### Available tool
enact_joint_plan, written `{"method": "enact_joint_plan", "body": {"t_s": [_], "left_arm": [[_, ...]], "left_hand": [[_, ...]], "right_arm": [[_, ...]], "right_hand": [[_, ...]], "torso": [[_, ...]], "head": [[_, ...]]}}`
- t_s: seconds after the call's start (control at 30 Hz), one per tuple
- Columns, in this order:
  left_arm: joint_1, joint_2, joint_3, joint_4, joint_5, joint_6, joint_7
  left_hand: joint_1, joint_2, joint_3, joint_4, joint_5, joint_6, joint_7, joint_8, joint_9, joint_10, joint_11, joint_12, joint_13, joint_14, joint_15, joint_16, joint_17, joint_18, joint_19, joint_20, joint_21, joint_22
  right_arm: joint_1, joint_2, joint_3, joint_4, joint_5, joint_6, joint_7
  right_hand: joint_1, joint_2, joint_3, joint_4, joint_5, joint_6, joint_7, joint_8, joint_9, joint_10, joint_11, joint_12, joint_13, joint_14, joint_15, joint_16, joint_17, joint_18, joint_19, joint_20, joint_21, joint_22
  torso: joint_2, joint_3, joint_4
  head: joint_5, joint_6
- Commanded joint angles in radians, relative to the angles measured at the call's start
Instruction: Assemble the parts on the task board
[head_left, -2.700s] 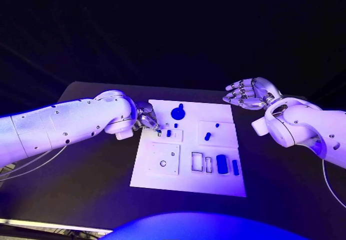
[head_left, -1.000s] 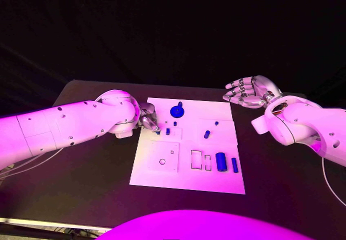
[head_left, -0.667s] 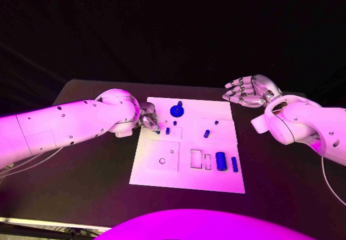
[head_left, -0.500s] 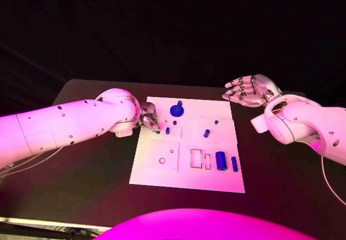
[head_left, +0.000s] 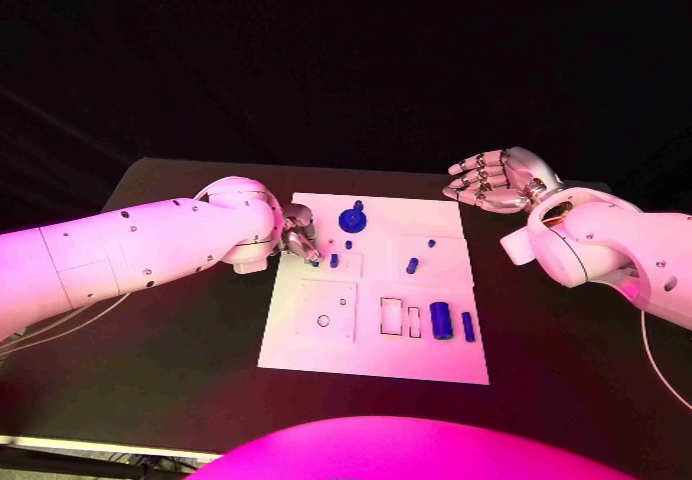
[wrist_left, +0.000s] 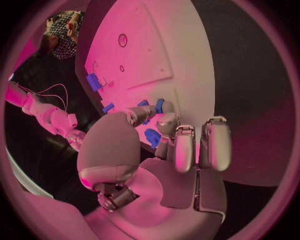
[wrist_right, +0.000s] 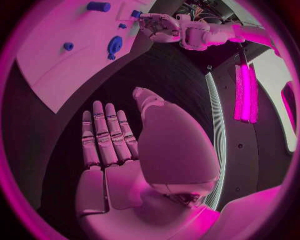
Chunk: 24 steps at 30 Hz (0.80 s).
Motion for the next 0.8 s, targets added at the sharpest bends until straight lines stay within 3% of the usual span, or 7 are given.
{"method": "enact_joint_plan", "body": {"t_s": [0.03,0.23,0.37,0.4,0.53,0.6,0.8], "left_arm": [[-0.001,0.009,0.0,-0.003,0.014,-0.002,0.01],[-0.001,0.013,0.0,-0.009,0.015,0.006,0.01],[-0.001,0.013,0.0,-0.012,0.015,0.017,0.009],[-0.001,0.013,0.0,-0.013,0.015,0.019,0.009],[-0.001,0.011,0.0,-0.019,0.015,0.022,0.009],[-0.001,0.009,0.0,-0.022,0.014,0.022,0.009],[-0.001,0.001,0.004,-0.026,0.008,0.013,0.01]], "left_hand": [[-0.008,0.006,0.151,-0.159,-0.002,0.014,-0.009,0.004,-0.001,0.006,0.0,0.005,0.002,0.096,-0.007,0.007,0.236,-0.009,0.007,0.001,0.005,0.048],[-0.018,0.007,0.137,-0.153,-0.007,0.018,-0.012,0.003,-0.002,0.013,-0.002,0.009,0.009,0.097,-0.008,0.009,0.24,-0.009,0.009,0.0,0.006,0.051],[-0.035,-0.005,0.105,-0.145,-0.009,0.022,-0.017,0.001,-0.004,0.016,-0.006,0.01,0.012,0.098,-0.011,0.01,0.241,-0.009,0.009,-0.002,0.005,0.05],[-0.054,-0.017,0.073,-0.13,-0.012,0.027,-0.022,0.0,-0.007,0.017,-0.008,0.011,0.013,0.098,-0.012,0.01,0.242,-0.009,0.009,-0.003,0.005,0.051],[-0.076,-0.029,0.002,-0.092,-0.019,0.039,-0.027,-0.009,-0.017,0.015,-0.013,0.011,0.016,0.098,-0.017,0.011,0.243,-0.009,0.009,-0.009,0.003,0.05],[-0.096,-0.037,-0.056,-0.055,-0.022,0.048,-0.028,-0.013,-0.023,0.014,-0.013,0.011,0.018,0.098,-0.017,0.011,0.244,-0.01,0.01,-0.009,0.002,0.051],[-0.1,-0.041,-0.136,-0.004,-0.023,0.053,-0.026,-0.02,-0.03,0.012,-0.012,0.01,0.019,0.098,-0.017,0.011,0.243,-0.009,0.01,-0.01,0.001,0.05]], "right_arm": [[0.0,0.0,0.0,0.002,-0.002,0.013,0.009],[0.0,0.0,0.0,0.003,-0.002,0.013,0.009],[0.0,-0.001,0.0,0.002,-0.002,0.013,0.009],[0.0,-0.001,0.0,0.002,-0.002,0.013,0.009],[0.0,-0.001,0.0,0.003,-0.002,0.012,0.009],[0.0,-0.001,0.0,0.003,-0.002,0.012,0.009],[0.0,-0.001,0.0,0.003,-0.002,0.011,0.01]], "right_hand": [[0.003,0.01,-0.007,-0.001,0.006,0.005,0.087,-0.003,-0.002,0.005,0.005,-0.006,-0.002,-0.005,-0.001,-0.004,-0.001,-0.002,-0.008,-0.002,-0.004,-0.001],[0.003,0.01,-0.007,-0.001,0.006,0.005,0.087,-0.003,-0.002,0.005,0.005,-0.006,-0.002,-0.005,-0.001,-0.004,-0.001,-0.002,-0.008,-0.002,-0.004,-0.001],[0.003,0.01,-0.008,0.0,0.006,0.005,0.087,-0.003,-0.002,0.005,0.005,-0.006,-0.002,-0.006,-0.001,-0.004,-0.002,-0.002,-0.009,-0.002,-0.004,-0.002],[0.003,0.01,-0.008,0.0,0.006,0.005,0.087,-0.003,-0.002,0.005,0.005,-0.006,-0.002,-0.006,-0.001,-0.004,-0.002,-0.002,-0.009,-0.002,-0.004,-0.002],[0.003,0.01,-0.008,0.0,0.006,0.005,0.087,-0.003,-0.002,0.005,0.005,-0.006,-0.002,-0.006,-0.001,-0.004,-0.002,-0.002,-0.009,-0.002,-0.004,-0.002],[0.003,0.01,-0.008,0.0,0.006,0.005,0.087,-0.003,-0.002,0.005,0.005,-0.006,-0.002,-0.006,-0.001,-0.004,-0.002,-0.002,-0.009,-0.002,-0.004,-0.002],[0.003,0.01,-0.009,0.0,0.006,0.005,0.087,-0.003,-0.003,0.005,0.005,-0.007,-0.002,-0.006,-0.001,-0.005,-0.003,-0.002,-0.012,-0.002,-0.004,-0.003]], "torso": [[0.0,-0.0003,-0.0003],[0.0,-0.0005,0.0002],[0.0,-0.0009,0.0008],[0.0,-0.0009,0.0011],[-0.001,-0.0011,0.0026],[0.0,-0.0012,0.0023],[-0.001,-0.0019,0.0007]], "head": [[-0.002,0.001],[-0.005,-0.002],[-0.006,-0.003],[-0.007,-0.003],[-0.008,-0.003],[-0.007,-0.003],[-0.007,0.0]]}}
